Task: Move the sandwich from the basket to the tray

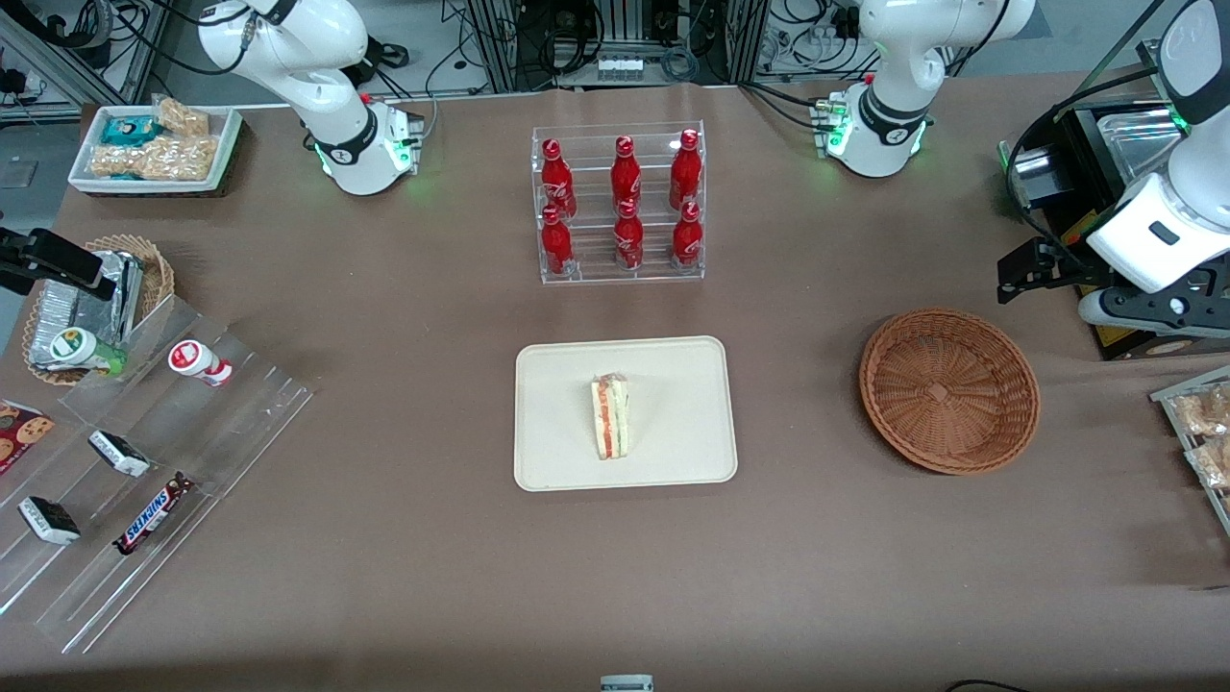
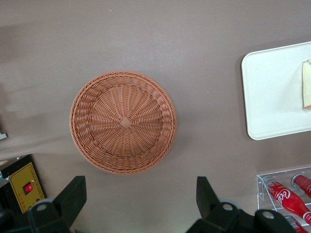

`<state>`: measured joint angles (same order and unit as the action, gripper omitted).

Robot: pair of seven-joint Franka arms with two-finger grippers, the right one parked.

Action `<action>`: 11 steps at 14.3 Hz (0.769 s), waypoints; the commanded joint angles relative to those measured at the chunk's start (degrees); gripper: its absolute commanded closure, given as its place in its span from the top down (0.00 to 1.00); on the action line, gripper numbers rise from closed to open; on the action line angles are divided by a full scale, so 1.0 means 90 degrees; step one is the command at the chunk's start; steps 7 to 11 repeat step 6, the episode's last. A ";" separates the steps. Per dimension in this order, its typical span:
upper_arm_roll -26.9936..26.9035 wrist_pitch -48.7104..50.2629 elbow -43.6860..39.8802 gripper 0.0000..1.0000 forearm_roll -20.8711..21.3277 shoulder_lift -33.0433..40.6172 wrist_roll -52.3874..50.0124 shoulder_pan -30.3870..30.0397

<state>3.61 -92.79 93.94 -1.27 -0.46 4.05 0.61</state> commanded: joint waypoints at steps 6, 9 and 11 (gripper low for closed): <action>0.0029 0.0105 0.0041 1.00 0.0014 0.0080 0.0117 0.0069; 0.0029 0.0105 0.0041 1.00 0.0014 0.0080 0.0117 0.0069; 0.0029 0.0105 0.0041 1.00 0.0014 0.0080 0.0117 0.0069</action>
